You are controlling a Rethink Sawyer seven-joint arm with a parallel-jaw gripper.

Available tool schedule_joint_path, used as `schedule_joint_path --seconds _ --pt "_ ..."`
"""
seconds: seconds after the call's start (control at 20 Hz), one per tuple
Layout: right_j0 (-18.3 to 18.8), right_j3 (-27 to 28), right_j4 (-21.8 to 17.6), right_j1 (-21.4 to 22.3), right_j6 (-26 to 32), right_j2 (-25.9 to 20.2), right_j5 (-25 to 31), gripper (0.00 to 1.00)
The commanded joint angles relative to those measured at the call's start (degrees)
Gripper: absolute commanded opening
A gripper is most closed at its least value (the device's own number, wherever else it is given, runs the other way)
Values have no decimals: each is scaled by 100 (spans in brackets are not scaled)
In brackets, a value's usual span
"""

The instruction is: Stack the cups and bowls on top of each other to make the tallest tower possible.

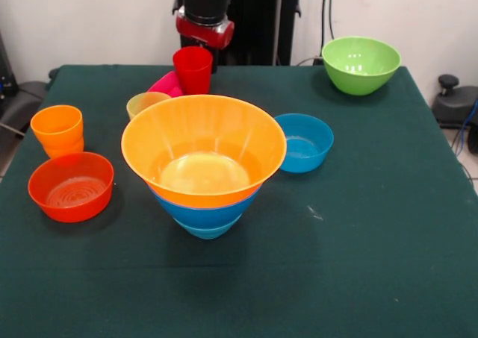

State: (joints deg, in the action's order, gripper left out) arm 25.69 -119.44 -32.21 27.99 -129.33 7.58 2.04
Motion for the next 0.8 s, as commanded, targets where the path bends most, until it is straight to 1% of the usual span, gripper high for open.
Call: schedule_joint_path --seconds 0.05,0.25,0.55,0.8 --pt "-61 673 -79 -34 -99 -669 -83 100" --pt "-15 431 44 337 -42 -823 301 100" --pt "183 23 295 970 119 -1192 1024 100" --pt "255 -160 433 1343 168 -1385 1427 100"
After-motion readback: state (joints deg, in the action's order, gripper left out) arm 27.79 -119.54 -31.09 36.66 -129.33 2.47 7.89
